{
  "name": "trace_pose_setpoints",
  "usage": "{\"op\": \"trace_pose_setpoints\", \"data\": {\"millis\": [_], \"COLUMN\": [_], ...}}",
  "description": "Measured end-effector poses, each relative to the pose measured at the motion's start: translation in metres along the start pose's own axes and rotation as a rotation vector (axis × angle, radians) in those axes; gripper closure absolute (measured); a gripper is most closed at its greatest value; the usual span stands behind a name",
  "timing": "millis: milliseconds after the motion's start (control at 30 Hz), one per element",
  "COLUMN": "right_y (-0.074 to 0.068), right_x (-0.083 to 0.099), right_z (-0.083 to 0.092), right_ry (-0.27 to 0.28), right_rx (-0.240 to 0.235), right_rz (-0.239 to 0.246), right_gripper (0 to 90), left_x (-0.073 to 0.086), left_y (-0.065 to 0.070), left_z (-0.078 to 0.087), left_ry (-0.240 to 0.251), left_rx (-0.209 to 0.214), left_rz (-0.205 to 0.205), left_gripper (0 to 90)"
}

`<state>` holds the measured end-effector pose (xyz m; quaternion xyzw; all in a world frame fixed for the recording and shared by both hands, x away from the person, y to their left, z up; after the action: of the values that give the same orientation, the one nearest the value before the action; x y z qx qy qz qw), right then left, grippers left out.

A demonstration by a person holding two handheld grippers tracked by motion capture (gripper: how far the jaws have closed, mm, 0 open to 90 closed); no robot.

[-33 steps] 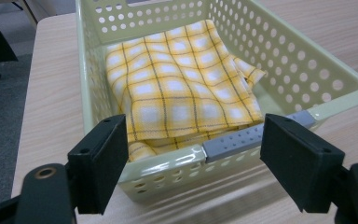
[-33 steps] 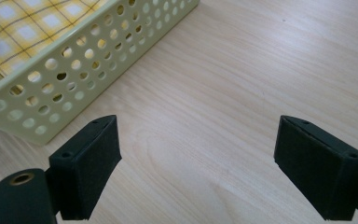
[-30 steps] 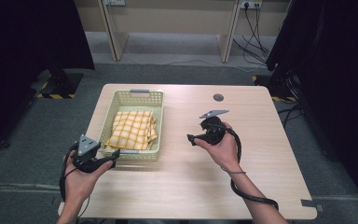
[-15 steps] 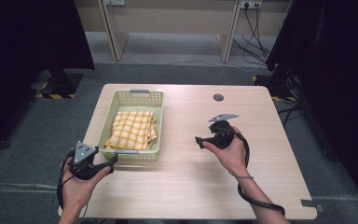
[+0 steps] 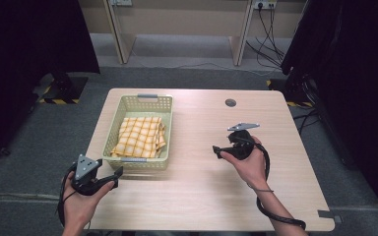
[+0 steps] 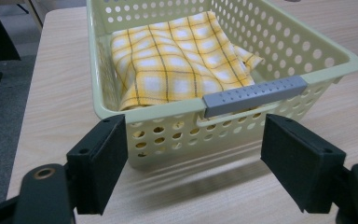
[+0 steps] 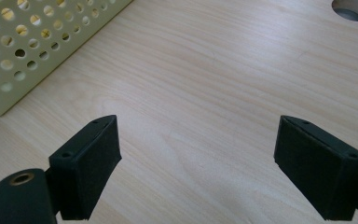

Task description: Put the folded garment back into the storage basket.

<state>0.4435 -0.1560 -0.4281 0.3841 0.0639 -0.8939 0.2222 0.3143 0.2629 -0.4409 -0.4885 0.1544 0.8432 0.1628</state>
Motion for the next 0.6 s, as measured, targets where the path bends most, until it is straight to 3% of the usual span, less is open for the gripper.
{"op": "trace_pose_setpoints", "data": {"millis": [600], "right_y": [0.018], "right_x": [0.021], "right_z": [0.01], "right_ry": [0.007], "right_rx": [0.032], "right_rz": [-0.032], "right_gripper": [15.1], "left_x": [0.011], "left_y": [0.001], "left_z": [0.005], "left_ry": [0.013], "left_rx": [-0.002], "left_rz": [0.006], "left_gripper": [22.3]}}
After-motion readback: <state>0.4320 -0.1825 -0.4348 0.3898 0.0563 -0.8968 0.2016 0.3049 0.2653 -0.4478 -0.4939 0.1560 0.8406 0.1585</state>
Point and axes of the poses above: each handheld gripper's, and its own axes: z roughly backward along the jaws, x roughly out of its underside, y roughly to its right, the point moved 2 cm from there along -z, roughly forward along the jaws, and after that the axes turned 8 degrees about x, right-handed, at the moved point
